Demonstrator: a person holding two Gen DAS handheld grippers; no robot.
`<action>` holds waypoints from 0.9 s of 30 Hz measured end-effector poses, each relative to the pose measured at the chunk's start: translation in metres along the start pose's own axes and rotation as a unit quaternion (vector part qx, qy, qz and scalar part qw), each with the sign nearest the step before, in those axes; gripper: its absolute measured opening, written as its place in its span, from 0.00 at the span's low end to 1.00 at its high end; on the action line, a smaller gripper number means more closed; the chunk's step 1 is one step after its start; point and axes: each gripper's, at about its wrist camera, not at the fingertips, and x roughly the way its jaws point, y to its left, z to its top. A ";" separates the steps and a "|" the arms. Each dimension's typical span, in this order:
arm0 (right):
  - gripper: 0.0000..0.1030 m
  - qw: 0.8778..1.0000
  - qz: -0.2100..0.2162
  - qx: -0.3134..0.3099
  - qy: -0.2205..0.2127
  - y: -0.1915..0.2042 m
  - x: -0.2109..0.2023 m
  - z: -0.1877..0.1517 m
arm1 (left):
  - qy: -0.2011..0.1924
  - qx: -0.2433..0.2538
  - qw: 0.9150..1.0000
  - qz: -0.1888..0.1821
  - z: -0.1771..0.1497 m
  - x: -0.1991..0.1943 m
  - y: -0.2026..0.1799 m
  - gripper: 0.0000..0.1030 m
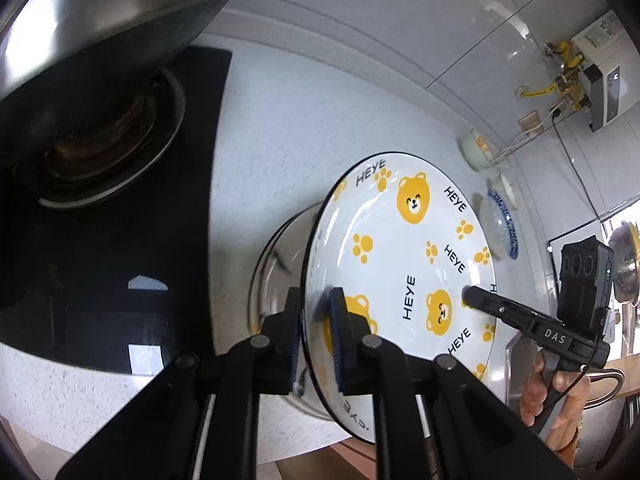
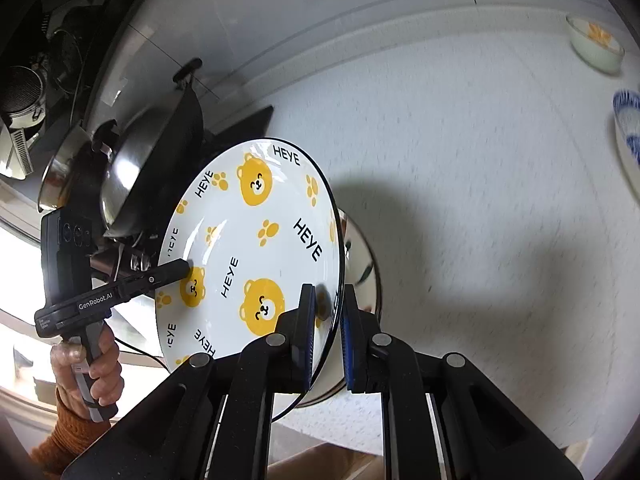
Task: Organize plates and bowls
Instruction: 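Carry the smaller bear-print plate and lower it onto the mandala plate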
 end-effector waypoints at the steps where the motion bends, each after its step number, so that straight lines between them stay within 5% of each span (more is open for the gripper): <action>1: 0.11 1.000 0.000 0.005 0.006 -0.003 0.005 -0.005 | 0.003 -0.002 1.000 0.000 -0.001 0.005 0.002 0.12; 9: 0.12 0.999 -0.011 0.030 0.032 -0.005 0.041 -0.013 | 0.017 -0.011 1.000 0.006 -0.013 0.025 0.012 0.12; 23: 0.14 0.998 -0.026 0.016 0.057 0.000 0.041 -0.018 | 0.012 -0.008 1.000 0.007 -0.013 0.024 0.013 0.12; 27: 0.19 0.997 -0.029 0.012 0.066 0.003 0.041 -0.017 | 0.006 -0.004 0.999 0.038 -0.012 0.018 0.012 0.11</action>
